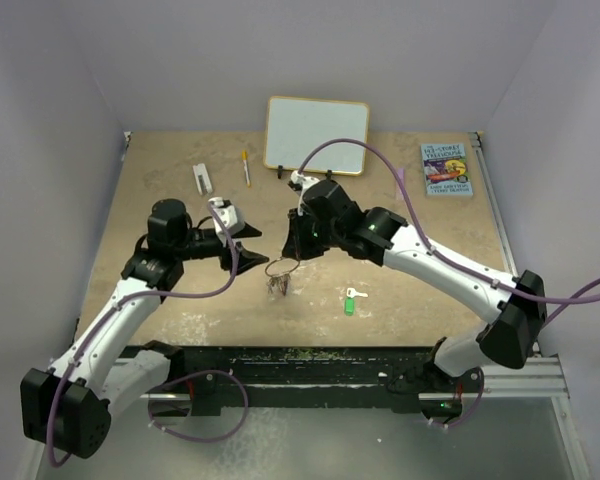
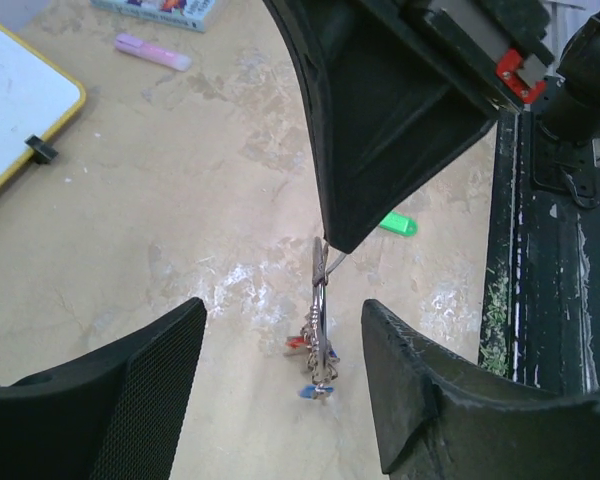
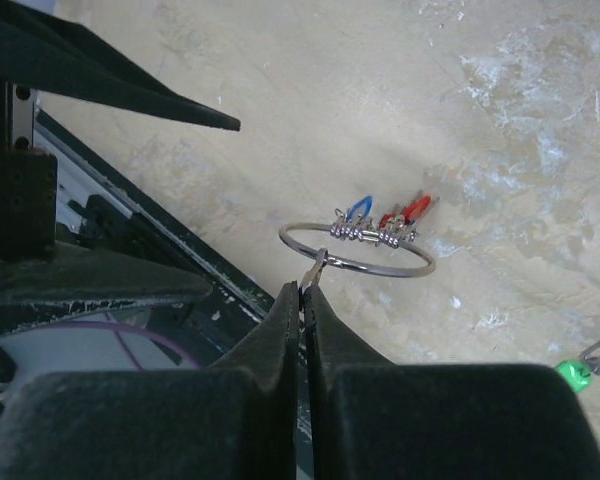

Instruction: Put the keys on the keyring

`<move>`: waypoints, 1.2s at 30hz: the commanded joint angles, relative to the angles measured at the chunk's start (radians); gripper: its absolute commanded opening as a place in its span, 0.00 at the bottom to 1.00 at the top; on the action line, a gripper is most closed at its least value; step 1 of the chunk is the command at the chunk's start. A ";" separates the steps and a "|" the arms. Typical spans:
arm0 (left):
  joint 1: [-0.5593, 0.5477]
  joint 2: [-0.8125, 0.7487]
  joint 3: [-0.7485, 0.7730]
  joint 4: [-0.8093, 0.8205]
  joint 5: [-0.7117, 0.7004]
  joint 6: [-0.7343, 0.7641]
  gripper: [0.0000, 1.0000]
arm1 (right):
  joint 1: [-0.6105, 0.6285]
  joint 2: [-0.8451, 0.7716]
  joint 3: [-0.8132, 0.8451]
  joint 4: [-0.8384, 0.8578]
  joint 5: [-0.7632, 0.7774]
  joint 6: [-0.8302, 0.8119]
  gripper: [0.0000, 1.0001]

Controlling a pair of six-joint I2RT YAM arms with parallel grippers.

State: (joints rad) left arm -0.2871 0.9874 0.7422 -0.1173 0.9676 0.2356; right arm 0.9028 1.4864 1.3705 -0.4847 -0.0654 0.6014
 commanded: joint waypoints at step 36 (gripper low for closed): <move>-0.082 -0.046 -0.192 0.478 0.036 -0.199 0.62 | 0.119 -0.043 0.187 -0.029 0.108 0.176 0.00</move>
State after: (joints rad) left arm -0.3634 0.9573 0.5491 0.2993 0.9684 0.0299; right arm 1.0153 1.4479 1.5166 -0.5430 0.0177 0.7609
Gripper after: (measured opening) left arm 0.650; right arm 0.004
